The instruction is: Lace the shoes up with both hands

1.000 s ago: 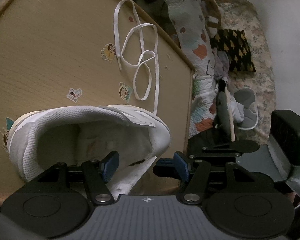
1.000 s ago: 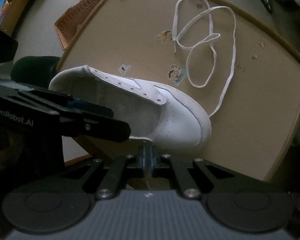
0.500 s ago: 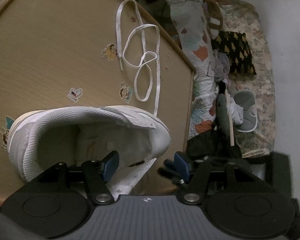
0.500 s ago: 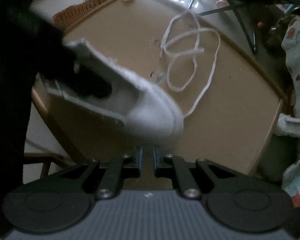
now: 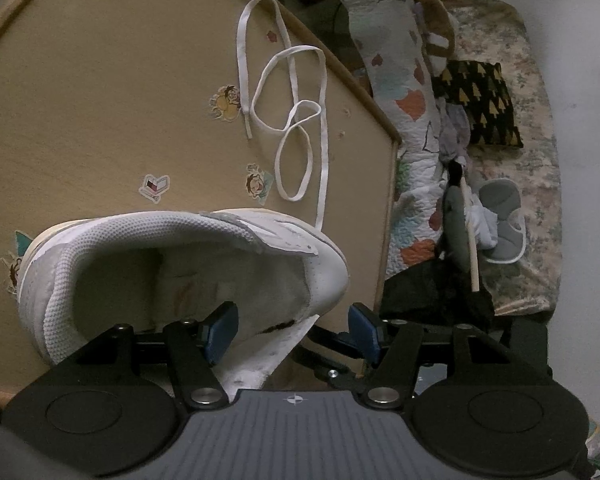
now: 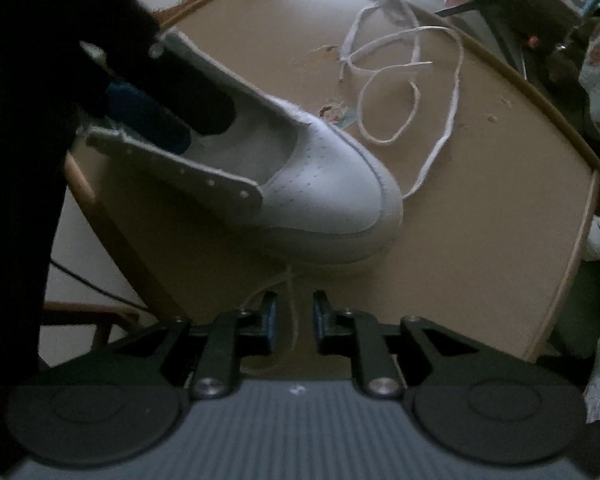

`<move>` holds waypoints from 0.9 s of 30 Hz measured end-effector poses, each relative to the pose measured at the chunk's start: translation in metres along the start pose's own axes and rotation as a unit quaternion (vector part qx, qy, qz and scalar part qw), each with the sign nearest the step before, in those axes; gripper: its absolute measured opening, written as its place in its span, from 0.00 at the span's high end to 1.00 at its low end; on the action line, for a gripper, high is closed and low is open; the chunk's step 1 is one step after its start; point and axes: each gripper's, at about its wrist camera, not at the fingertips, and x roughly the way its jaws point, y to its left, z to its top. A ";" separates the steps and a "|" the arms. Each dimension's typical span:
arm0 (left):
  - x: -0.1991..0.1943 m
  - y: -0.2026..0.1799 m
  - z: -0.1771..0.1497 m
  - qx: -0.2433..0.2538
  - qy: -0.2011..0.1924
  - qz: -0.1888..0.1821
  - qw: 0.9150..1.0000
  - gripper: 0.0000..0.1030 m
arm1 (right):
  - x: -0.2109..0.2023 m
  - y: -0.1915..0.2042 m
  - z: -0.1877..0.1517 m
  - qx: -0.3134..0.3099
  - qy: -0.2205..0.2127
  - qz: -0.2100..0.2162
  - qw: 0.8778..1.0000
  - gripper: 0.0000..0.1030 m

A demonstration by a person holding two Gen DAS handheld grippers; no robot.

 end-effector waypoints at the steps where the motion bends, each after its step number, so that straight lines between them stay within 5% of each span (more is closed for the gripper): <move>1: 0.000 0.000 0.000 0.000 0.000 0.000 1.000 0.39 | 0.002 0.001 0.000 -0.005 0.002 -0.002 1.000 0.83; 6: -0.001 0.000 0.000 -0.001 0.000 0.000 1.000 0.39 | 0.009 0.002 0.002 -0.012 0.002 -0.003 1.000 0.84; 10: 0.001 0.001 0.000 -0.004 0.000 -0.002 1.000 0.39 | 0.009 0.002 0.005 -0.012 0.022 -0.005 1.000 0.97; 27: 0.001 0.006 -0.001 -0.018 -0.013 -0.029 0.999 0.39 | -0.032 -0.002 0.042 0.028 0.076 0.070 0.994 0.98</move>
